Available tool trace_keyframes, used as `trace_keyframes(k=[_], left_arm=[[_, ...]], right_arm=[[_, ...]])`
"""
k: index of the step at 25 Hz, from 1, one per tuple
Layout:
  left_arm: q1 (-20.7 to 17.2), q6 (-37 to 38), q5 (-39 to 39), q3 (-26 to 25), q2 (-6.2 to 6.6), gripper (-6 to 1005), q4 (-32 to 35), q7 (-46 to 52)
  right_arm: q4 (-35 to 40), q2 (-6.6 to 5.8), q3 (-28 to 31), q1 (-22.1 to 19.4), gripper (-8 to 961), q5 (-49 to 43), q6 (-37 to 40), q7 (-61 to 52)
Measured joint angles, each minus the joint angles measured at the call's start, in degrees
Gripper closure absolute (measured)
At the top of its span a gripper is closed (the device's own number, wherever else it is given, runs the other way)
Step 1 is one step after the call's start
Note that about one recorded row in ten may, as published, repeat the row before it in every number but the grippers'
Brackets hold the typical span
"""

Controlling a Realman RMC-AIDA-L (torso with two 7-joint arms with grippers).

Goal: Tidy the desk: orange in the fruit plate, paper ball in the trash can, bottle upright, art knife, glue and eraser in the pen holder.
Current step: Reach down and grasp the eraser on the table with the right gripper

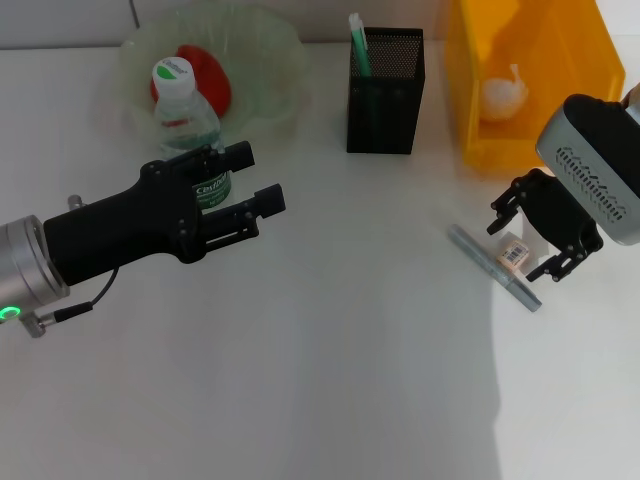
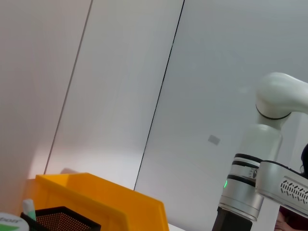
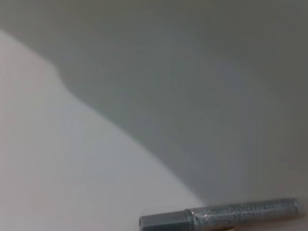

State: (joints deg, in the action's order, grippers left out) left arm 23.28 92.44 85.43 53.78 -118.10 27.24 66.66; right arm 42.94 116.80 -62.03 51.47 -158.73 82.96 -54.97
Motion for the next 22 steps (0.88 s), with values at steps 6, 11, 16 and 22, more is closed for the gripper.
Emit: trace_keyframes(k=[6, 11, 16, 22], left_arm=[[0.2, 0.1, -0.1, -0.2, -0.03, 256, 0.0, 0.2], [0.2, 0.1, -0.1, -0.4, -0.02, 257, 0.1, 0.2], [0.1, 0.2, -0.1, -0.7, -0.02, 256, 0.1, 0.2], [0.1, 0.3, -0.1, -0.7, -0.02, 256, 0.2, 0.2]], right_arm=[[-0.1, -0.10, 0.0, 1.0, 258, 0.0, 0.3, -0.2], [-0.4, -0.07, 0.1, 1.3, 258, 0.0, 0.3, -0.2], [-2.2, 0.00, -0.2, 2.0, 259, -0.3, 0.3, -0.4], [-3.6, -0.02, -0.4, 2.6, 364, -0.5, -0.2, -0.7]])
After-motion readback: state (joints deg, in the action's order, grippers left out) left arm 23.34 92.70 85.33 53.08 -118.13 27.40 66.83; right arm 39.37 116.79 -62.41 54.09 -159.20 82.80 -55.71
